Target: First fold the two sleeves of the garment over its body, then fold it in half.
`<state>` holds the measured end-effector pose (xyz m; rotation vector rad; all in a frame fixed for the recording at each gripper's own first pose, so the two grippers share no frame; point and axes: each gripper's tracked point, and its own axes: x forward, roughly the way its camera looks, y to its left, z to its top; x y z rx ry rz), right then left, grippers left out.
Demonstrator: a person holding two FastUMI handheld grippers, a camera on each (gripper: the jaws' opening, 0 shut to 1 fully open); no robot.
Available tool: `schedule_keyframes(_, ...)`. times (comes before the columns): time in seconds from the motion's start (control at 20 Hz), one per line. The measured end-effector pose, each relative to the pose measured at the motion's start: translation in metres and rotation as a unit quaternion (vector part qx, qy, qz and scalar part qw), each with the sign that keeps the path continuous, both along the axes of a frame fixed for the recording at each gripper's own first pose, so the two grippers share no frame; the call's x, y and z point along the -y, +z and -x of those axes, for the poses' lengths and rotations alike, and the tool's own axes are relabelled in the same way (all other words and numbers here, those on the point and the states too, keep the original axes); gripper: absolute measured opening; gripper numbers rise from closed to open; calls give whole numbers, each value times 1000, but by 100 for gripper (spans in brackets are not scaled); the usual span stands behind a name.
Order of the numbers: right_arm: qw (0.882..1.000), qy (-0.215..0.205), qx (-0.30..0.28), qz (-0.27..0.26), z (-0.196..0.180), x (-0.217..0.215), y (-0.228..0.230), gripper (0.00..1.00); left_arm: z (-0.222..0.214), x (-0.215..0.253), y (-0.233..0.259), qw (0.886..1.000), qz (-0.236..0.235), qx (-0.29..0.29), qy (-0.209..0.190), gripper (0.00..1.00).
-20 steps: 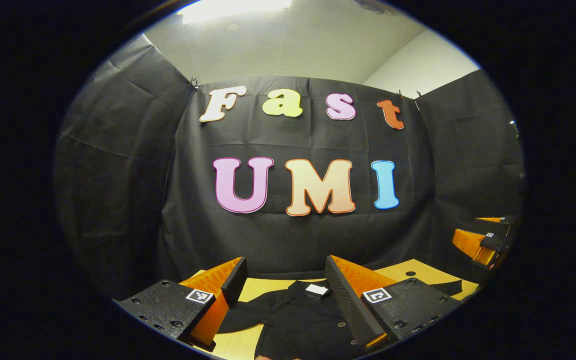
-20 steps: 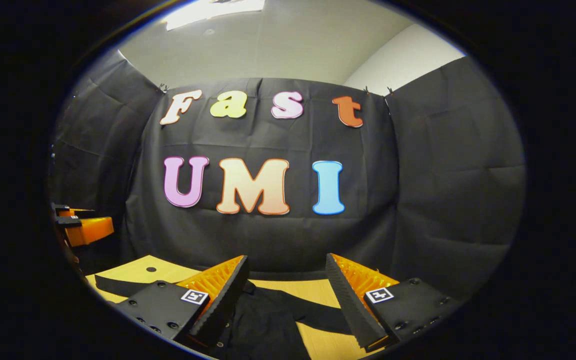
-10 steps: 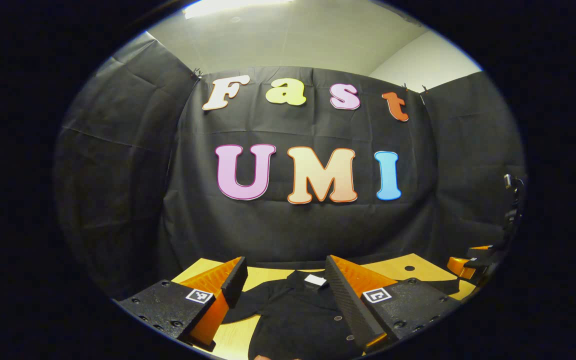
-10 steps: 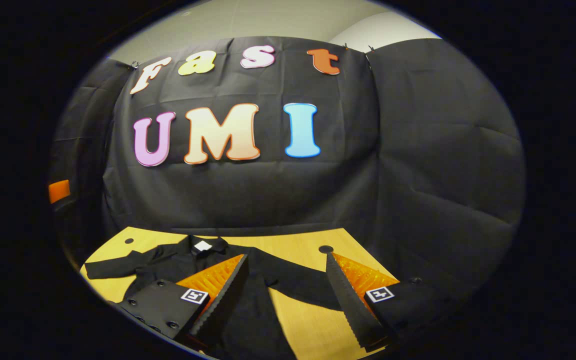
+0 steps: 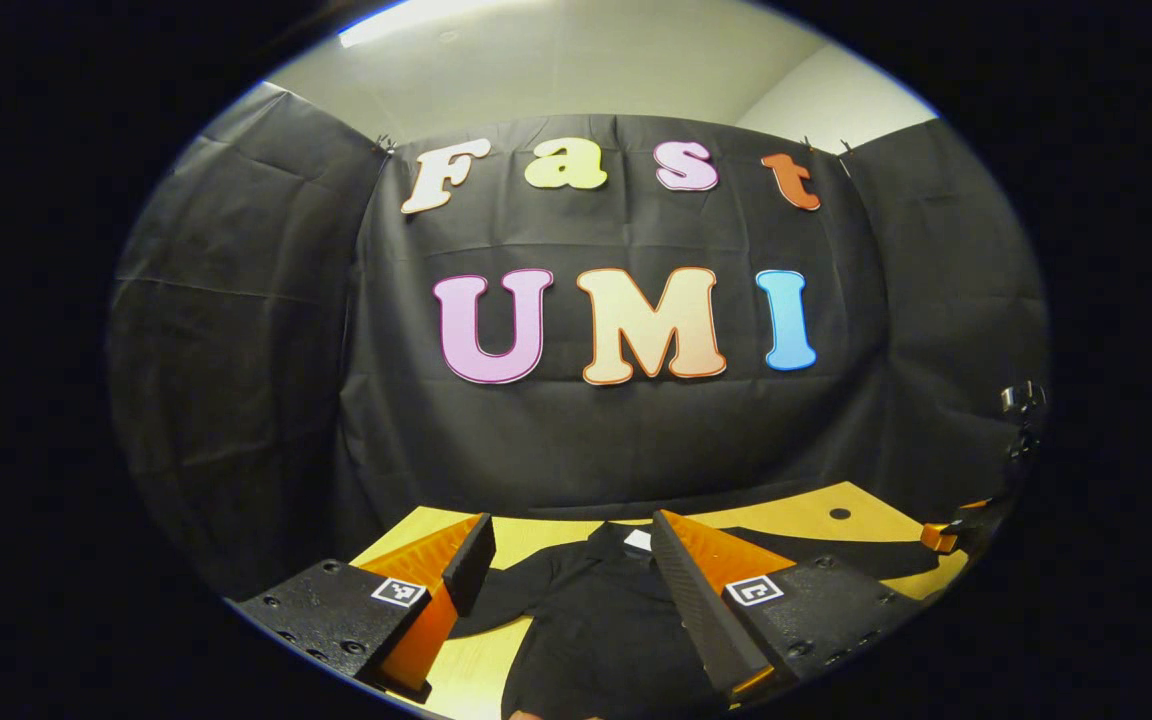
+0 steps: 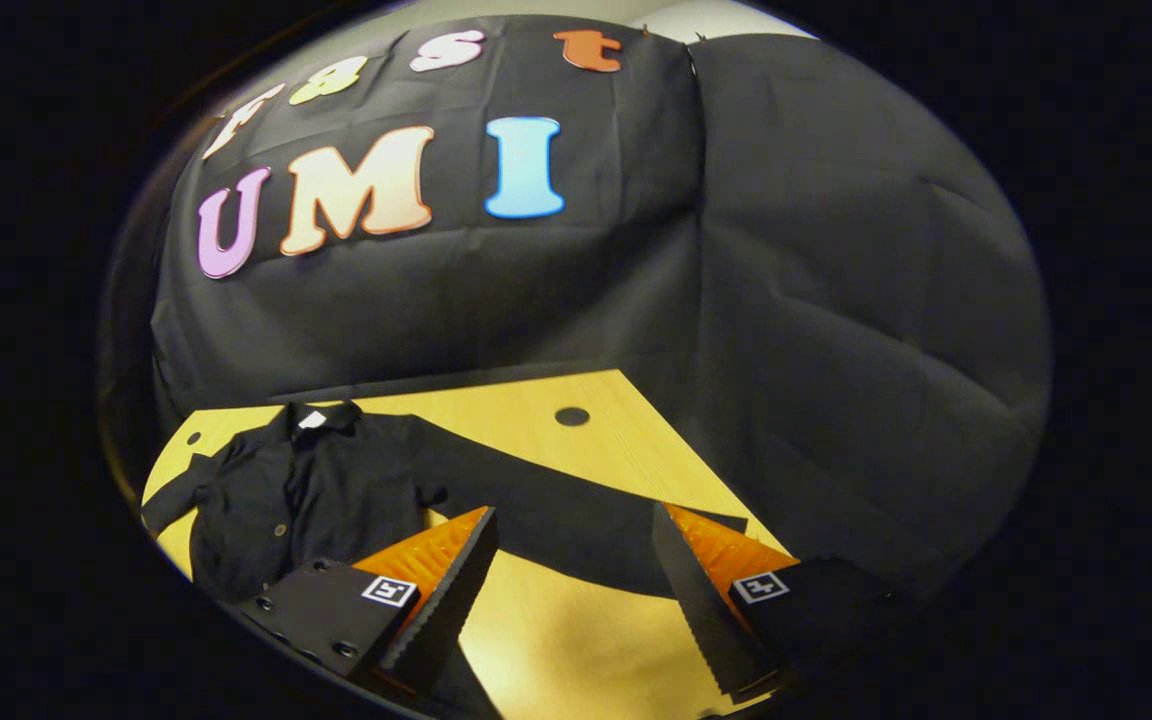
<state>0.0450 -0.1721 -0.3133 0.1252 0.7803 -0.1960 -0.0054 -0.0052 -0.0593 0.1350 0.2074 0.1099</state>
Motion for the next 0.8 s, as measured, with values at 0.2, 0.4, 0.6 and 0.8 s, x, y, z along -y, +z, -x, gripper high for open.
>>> schedule_keyframes(0.2,998,-25,-58,4,-2,27,-49,99,1,9,-2,1000,2,-6,10,92)
schedule_keyframes(0.4,992,-40,-118,-6,8,61,-85,99,3,15,3,1000,-13,-4,17,92)
schedule_keyframes(0.6,983,-61,-175,2,21,82,-118,99,8,22,2,1000,-15,-8,24,92)
schedule_keyframes(0.8,975,-98,-199,1,24,100,-126,100,9,29,6,999,-14,-5,31,93)
